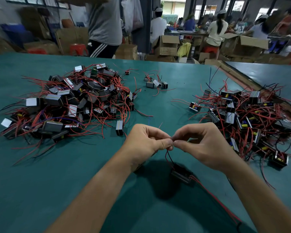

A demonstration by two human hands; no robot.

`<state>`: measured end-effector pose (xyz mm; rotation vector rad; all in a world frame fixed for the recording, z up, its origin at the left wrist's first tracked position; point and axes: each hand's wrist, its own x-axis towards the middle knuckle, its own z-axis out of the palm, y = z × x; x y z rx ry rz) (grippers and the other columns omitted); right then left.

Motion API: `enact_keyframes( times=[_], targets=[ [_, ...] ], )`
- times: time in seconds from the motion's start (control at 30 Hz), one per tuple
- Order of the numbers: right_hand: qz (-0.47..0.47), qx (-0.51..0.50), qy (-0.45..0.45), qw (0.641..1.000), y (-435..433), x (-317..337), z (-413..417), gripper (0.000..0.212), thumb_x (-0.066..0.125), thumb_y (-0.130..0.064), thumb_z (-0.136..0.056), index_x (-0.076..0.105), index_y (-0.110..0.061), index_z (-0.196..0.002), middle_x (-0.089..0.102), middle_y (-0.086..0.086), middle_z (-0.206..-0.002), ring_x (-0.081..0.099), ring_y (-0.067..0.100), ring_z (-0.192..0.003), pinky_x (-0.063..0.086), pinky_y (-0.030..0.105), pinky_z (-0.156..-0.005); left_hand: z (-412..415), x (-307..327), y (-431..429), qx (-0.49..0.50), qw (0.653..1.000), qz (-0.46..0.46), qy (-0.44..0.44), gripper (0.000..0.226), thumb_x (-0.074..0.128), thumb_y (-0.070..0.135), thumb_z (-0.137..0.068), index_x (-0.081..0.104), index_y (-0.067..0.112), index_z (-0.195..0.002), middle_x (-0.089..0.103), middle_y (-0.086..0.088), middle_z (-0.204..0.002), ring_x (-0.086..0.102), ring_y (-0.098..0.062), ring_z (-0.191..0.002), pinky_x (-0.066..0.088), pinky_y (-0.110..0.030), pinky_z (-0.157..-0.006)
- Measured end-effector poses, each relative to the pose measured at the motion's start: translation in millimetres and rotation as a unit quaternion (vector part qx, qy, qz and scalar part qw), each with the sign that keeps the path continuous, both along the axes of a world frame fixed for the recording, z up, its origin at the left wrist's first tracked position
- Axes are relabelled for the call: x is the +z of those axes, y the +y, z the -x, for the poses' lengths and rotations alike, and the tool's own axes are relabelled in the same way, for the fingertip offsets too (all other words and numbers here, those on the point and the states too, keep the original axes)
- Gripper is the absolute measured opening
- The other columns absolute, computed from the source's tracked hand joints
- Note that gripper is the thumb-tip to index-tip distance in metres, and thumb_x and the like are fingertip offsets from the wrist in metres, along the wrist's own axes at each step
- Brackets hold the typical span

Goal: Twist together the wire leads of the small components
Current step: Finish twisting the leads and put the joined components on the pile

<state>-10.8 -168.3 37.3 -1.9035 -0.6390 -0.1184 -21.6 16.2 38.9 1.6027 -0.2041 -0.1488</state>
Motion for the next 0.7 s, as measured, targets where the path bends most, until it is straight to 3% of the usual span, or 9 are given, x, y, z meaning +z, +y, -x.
enact_keyframes(
  times=[0.07,0.2,0.4,0.5,0.7],
  targets=[
    [0.008,-0.014,-0.011,1.000,-1.3,0.6,-0.5,0.015,0.078,-0.003,-0.079,0.074,-0.017,-0.075,0.070,0.005,-0.068,0.058,0.008,-0.059,0.048,0.030,-0.055,-0.5,1.2,0.4,-0.002,1.000,-0.001,0.008,0.007,0.071,-0.003,-0.082,0.073,0.000,-0.076,0.068,-0.005,-0.059,0.031,-0.005,-0.038,0.026,-0.013,-0.039],
    [0.033,-0.020,-0.024,0.999,-1.1,3.5,1.8,0.013,0.078,-0.007,-0.080,0.074,-0.018,-0.074,0.068,0.004,-0.066,0.053,0.009,-0.056,0.044,0.026,-0.053,-0.7,1.7,2.4,-0.005,1.000,0.002,0.026,0.013,0.071,0.000,-0.082,0.074,0.005,-0.071,0.068,-0.011,-0.064,0.027,-0.013,-0.045,0.017,-0.023,-0.043],
    [0.058,-0.023,-0.036,0.997,1.3,4.2,5.2,0.011,0.077,-0.007,-0.081,0.074,-0.017,-0.075,0.067,0.002,-0.067,0.056,0.012,-0.057,0.045,0.024,-0.055,-0.5,0.7,6.1,-0.033,0.998,0.022,0.058,0.019,0.069,-0.001,-0.083,0.075,0.009,-0.067,0.069,-0.004,-0.061,0.027,-0.006,-0.036,0.020,-0.014,-0.036],
    [0.043,-0.019,-0.044,0.998,3.3,4.8,7.0,0.010,0.078,-0.007,-0.080,0.074,-0.015,-0.077,0.068,0.004,-0.069,0.062,0.024,-0.064,0.049,0.032,-0.058,-1.5,0.9,8.7,-0.041,0.996,0.027,0.078,0.021,0.068,0.000,-0.084,0.075,0.009,-0.066,0.067,-0.004,-0.059,0.026,-0.006,-0.038,0.018,-0.015,-0.037],
    [0.065,-0.023,-0.044,0.997,-0.5,4.4,5.2,0.015,0.078,-0.012,-0.081,0.073,-0.024,-0.074,0.068,0.001,-0.068,0.062,0.025,-0.061,0.052,0.040,-0.058,-1.4,0.2,8.4,-0.046,0.996,0.022,0.072,0.018,0.069,-0.002,-0.083,0.074,0.007,-0.069,0.069,-0.004,-0.059,0.028,-0.005,-0.035,0.023,-0.014,-0.036]
  ],
)
